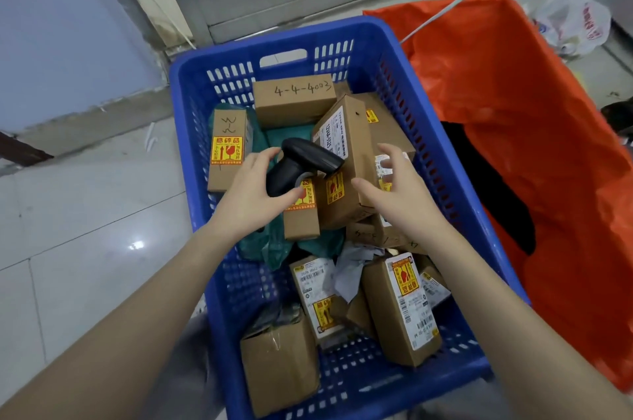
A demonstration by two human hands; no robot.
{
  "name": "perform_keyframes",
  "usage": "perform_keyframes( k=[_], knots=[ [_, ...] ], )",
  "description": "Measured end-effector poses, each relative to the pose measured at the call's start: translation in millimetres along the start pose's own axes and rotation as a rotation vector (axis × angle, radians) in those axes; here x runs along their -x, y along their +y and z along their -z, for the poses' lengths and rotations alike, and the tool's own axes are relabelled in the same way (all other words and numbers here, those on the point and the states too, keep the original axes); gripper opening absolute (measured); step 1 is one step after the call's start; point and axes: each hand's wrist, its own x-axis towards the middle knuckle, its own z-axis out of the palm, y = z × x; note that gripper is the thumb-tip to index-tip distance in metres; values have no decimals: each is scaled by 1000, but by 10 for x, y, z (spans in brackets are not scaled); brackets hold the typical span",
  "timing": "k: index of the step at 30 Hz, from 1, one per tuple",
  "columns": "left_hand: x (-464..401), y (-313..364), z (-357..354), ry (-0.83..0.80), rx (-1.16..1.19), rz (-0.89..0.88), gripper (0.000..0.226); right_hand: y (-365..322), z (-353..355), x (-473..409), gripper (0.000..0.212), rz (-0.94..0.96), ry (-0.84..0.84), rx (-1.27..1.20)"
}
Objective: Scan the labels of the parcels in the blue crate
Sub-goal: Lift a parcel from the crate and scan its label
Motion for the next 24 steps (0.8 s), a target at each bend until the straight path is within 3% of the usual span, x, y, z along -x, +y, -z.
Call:
perform_keyframes(
  k=[6,16,24],
  knots=[
    [-101,-74,-164,-10,-19,46,77,84,-202,-180,78,-69,-7,27],
    [-138,-39,-75,62,-49,5,53,60,-187,-186,70,-68,51,-24],
    [86,304,225,182,190,58,50,-50,23,24,62,-63,123,-115]
  ],
)
